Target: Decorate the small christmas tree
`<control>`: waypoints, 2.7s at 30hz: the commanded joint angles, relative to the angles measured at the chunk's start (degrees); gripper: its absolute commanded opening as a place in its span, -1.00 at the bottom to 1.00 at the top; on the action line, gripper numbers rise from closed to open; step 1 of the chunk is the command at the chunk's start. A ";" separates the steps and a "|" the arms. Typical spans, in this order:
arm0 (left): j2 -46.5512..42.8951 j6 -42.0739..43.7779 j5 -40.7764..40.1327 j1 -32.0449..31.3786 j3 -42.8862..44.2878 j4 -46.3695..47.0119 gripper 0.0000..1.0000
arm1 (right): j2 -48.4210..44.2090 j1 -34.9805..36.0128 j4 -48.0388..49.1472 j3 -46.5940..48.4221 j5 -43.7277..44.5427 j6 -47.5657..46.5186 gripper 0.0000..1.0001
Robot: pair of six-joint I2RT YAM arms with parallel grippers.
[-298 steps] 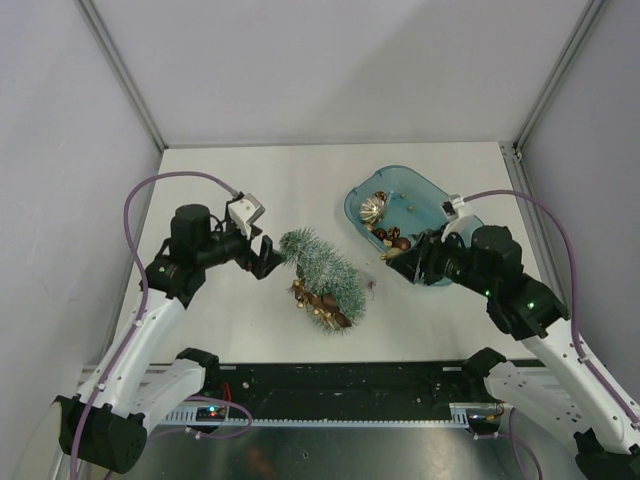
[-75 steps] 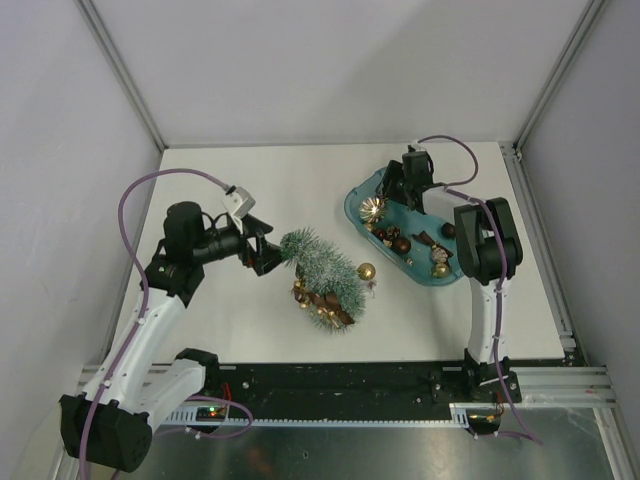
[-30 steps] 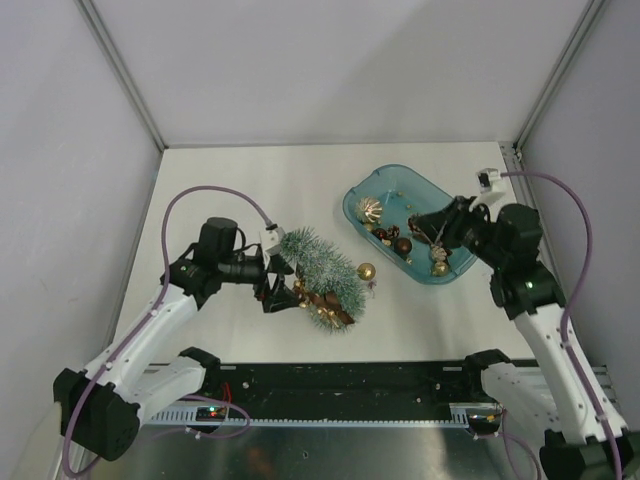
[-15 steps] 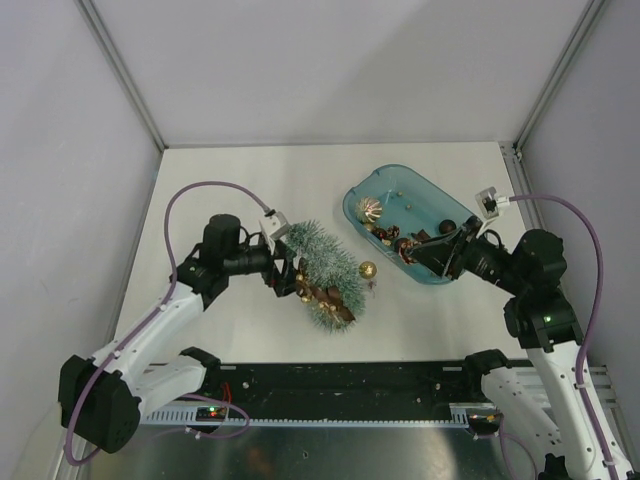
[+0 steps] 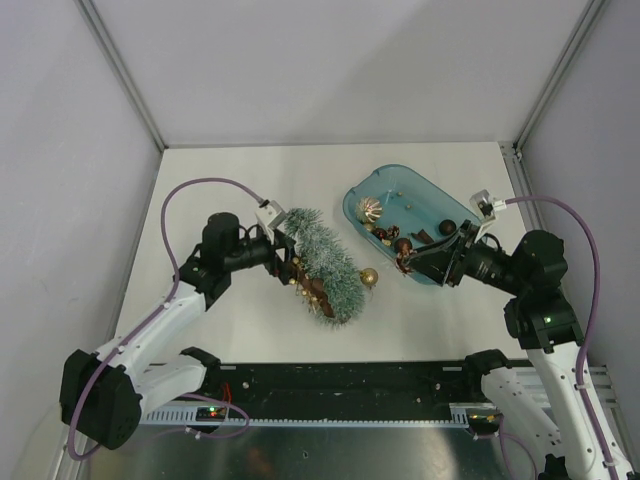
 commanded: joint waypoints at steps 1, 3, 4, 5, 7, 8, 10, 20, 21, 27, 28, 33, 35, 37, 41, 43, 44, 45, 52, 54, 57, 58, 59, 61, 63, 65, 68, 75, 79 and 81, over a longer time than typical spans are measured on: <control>-0.55 -1.30 -0.94 -0.23 -0.41 4.31 0.99 | 0.03 1.51 2.81 0.21 -3.00 0.78 -0.45; -0.93 -1.12 -0.84 -0.14 -0.50 4.31 0.99 | 0.85 3.47 3.07 0.19 -2.19 0.27 -0.45; -1.26 -1.08 -0.81 0.04 -0.53 4.27 0.99 | 1.50 5.15 3.18 0.15 -1.07 -0.07 -0.44; -1.47 -1.11 -0.80 0.17 -0.54 4.25 0.99 | 2.05 6.78 3.29 0.14 0.01 -0.51 -0.45; -1.91 -1.13 -0.61 0.58 -0.60 4.05 0.99 | 3.36 11.60 3.69 0.19 3.73 -1.61 -0.44; -2.19 -1.14 -0.48 0.70 -0.67 3.92 0.99 | 4.03 13.61 4.15 0.16 5.88 -2.12 -0.45; -2.60 -1.14 -0.18 1.00 -0.83 3.71 0.99 | 4.95 16.67 5.07 0.41 9.02 -2.76 -0.45; -4.49 -0.46 1.30 1.25 -2.04 3.43 0.99 | 8.34 19.08 5.69 2.48 12.73 -4.60 -0.46; -4.71 -0.41 1.45 1.26 -2.14 3.39 0.99 | 8.67 19.06 5.82 2.62 13.15 -4.84 -0.46; -5.62 0.05 1.84 1.46 -2.20 3.26 0.99 | 10.17 18.87 6.91 3.72 13.91 -5.42 -0.46; -5.76 0.07 1.80 1.54 -2.21 3.26 0.99 | 10.34 18.82 7.08 3.94 13.74 -5.43 -0.46; -6.38 0.57 1.56 2.15 -2.56 2.98 0.99 | 10.18 18.78 7.80 4.57 12.46 -4.95 -0.47; -6.85 1.02 1.01 2.96 -2.64 2.55 0.99 | 9.81 18.69 7.74 4.73 11.94 -4.79 -0.47; -7.45 1.55 0.48 4.15 -2.51 1.76 0.99 | 9.54 18.69 7.60 4.83 11.58 -4.72 -0.47; -8.84 4.82 -0.80 7.35 -1.03 -2.53 0.99 | 9.59 18.64 6.91 5.18 11.24 -4.97 -0.47; -9.62 6.83 -2.19 8.59 0.03 -5.31 0.99 | 9.73 18.68 6.79 5.25 11.04 -4.99 -0.48; -9.95 7.77 -2.98 9.06 0.57 -6.83 0.99 | 9.81 18.68 6.72 5.28 10.95 -4.99 -0.48; -10.34 8.67 -3.99 9.38 0.93 -7.94 0.99 | 9.85 18.69 6.72 5.29 10.90 -4.99 -0.48; -12.00 12.11 -8.42 11.33 4.52 -12.21 0.99 | 10.03 18.69 7.61 5.57 10.32 -4.49 -0.48; -12.14 12.76 -9.06 11.89 5.50 -12.76 0.99 | 10.27 18.69 7.74 5.88 10.02 -4.36 -0.48; -12.17 13.86 -10.69 12.63 6.84 -13.20 0.99 | 10.43 18.80 8.44 6.16 9.34 -3.96 -0.48; -12.20 14.40 -11.36 12.84 7.36 -13.23 0.99 | 10.55 18.83 8.77 6.22 9.22 -3.82 -0.48; -12.17 14.89 -11.87 13.07 7.84 -13.16 0.99 | 10.70 18.89 9.07 6.24 9.07 -3.75 -0.48; -12.14 15.81 -12.85 13.30 9.36 -13.13 0.99 | 11.01 19.05 9.44 6.27 8.82 -3.56 -0.48; -11.94 16.50 -13.36 13.48 11.22 -13.03 0.99 | 11.44 19.15 9.69 6.34 8.85 -3.54 -0.48; -11.87 16.98 -13.31 13.55 13.00 -12.83 0.99 | 11.86 19.33 9.93 6.40 8.84 -3.53 -0.49; -11.76 17.37 -12.59 13.57 15.02 -12.45 0.99 | 12.20 19.64 10.57 6.49 8.75 -3.43 -0.49; -11.91 18.76 -11.18 13.66 18.13 -11.28 0.99 | 12.47 19.95 12.85 6.83 7.84 -2.11 -0.49; -11.98 16.47 -7.50 13.66 18.41 -10.71 0.99 | 12.78 20.03 14.21 6.92 7.20 -1.31 -0.49; -11.97 14.45 -4.81 13.66 18.25 -9.81 0.99 | 12.90 20.12 14.53 6.96 7.15 -1.02 -0.49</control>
